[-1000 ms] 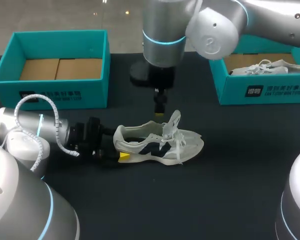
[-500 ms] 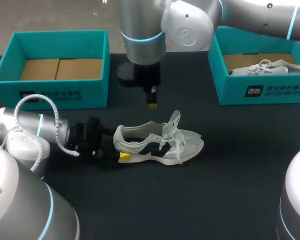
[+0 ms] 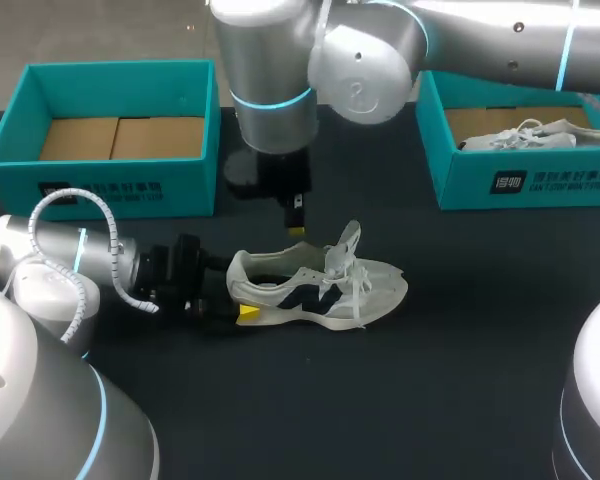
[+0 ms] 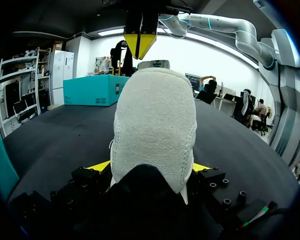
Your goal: Take the shoe out of the shoebox, open the shoe tongue, remove and reinsert the insole, then place the shoe into the shoebox
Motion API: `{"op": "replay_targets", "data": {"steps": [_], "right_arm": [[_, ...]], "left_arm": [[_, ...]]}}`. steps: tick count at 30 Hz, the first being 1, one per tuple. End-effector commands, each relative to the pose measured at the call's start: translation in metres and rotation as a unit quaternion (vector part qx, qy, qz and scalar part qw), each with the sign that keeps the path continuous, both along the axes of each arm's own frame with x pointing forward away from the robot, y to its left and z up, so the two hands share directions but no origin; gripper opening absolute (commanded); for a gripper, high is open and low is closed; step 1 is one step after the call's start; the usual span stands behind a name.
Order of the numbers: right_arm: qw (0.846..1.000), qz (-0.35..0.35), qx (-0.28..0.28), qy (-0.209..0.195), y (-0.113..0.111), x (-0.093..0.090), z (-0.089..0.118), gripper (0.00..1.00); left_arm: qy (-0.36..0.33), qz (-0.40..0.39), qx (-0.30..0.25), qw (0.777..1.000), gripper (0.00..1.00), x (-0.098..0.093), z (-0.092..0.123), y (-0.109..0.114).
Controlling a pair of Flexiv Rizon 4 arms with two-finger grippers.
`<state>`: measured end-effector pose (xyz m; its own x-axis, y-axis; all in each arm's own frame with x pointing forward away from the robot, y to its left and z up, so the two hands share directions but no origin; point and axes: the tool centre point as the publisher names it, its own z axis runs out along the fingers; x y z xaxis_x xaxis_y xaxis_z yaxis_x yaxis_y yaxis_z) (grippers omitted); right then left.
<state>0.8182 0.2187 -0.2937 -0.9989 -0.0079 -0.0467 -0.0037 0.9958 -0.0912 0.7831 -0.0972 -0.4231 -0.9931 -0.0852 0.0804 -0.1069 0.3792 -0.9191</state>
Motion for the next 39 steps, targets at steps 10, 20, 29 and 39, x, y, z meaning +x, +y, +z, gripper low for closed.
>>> {"op": "replay_targets", "data": {"steps": [10,20,29,39], "right_arm": [[1.000,-0.007,0.014,0.019,0.007,-0.019,-0.041,0.00],[0.999,-0.004,0.029,0.044,-0.009,-0.010,-0.065,0.00],[0.997,-0.013,0.035,0.066,-0.015,-0.027,-0.077,0.00],[0.996,-0.012,0.048,0.072,-0.012,-0.021,-0.095,0.00]], "left_arm": [[0.000,0.000,0.001,1.000,0.00,0.000,0.000,-0.001],[0.000,0.000,0.001,1.000,0.00,0.000,0.000,-0.001],[0.000,0.000,0.001,1.000,0.00,0.000,0.000,-0.001],[0.000,0.000,0.001,1.000,0.00,0.000,0.000,-0.001]]}}
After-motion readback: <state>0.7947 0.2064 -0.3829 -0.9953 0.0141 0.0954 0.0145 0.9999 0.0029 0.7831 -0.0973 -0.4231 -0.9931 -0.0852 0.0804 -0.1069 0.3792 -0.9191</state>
